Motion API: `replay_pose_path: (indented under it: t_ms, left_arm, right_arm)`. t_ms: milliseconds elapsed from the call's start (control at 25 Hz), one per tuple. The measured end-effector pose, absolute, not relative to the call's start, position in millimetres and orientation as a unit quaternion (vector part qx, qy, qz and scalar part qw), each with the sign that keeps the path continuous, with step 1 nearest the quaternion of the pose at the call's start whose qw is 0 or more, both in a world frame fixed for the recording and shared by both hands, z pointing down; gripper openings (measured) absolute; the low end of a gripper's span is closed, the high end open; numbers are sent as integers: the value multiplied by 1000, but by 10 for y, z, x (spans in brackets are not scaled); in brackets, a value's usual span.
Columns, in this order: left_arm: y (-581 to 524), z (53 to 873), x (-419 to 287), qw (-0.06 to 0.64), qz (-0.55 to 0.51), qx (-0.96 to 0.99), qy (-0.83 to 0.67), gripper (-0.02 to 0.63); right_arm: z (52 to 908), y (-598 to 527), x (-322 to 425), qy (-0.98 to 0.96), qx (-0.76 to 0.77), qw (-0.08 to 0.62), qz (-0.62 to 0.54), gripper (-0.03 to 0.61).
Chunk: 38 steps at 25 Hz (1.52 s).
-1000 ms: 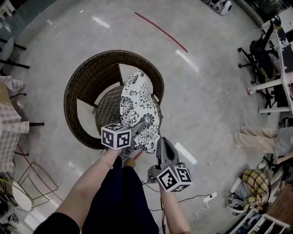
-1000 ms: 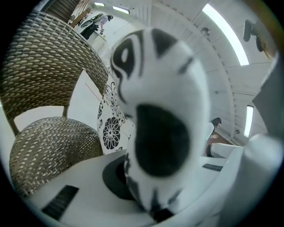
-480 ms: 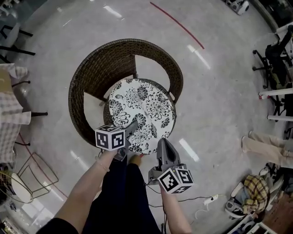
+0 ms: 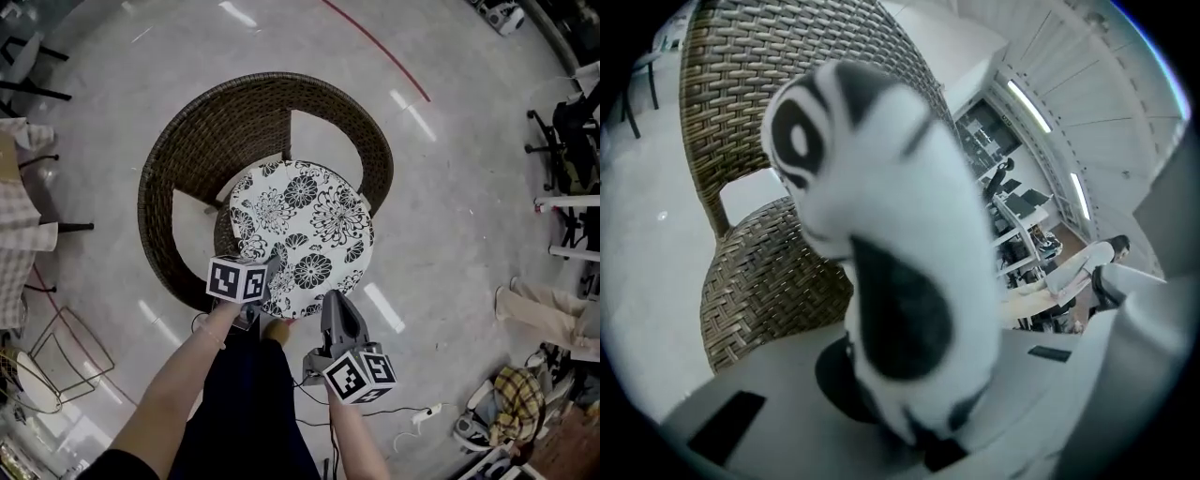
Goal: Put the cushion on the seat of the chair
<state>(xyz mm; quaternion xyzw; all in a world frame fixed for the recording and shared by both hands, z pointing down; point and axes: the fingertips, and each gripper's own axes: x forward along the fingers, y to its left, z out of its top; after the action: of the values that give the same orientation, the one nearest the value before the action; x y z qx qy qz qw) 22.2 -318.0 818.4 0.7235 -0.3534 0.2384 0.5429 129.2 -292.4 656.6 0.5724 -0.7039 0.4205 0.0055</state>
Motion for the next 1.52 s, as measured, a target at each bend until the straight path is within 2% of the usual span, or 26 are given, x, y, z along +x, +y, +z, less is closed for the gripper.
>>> replay_pose_path:
  t_ms: [160,320,360,520,680,920,1280,1520]
  left_arm:
    - [-3168,8302,153,572,244,697,-357,53]
    - [-3168,8360,54,576,252,682,-373,128]
    - [-3178,8371,26,575,254,677,-382,153]
    - [-3201,8426,-138,558,289,653,-422,323]
    - [-3184,8440,-295,524,338,637,-453,414]
    - [-3166,8414,-547,468,400,613,-495,479]
    - [-3360,8027,-620,337,425,649,-534,485]
    - [-3297,7797,-465,334,382,679,-531,485]
  right_arm:
    - [6614,-2950,1226,-705,570,11,423,-7]
    - [6615,-3001,1139,-707,566,9,423,-8]
    - [6611,-3019,1127,-707,566,7,424,-8]
    - [6598,-3088,1080,-708,564,1,425,-8]
    - [6586,-3111,1045,-712,561,0,422,-8]
    - [6528,-3063,995,-723,555,6,410,-8]
    - [6424,-2932,935,-738,546,5,395,-8]
    - [6382,-2748,939,-737,546,-1,397,-8]
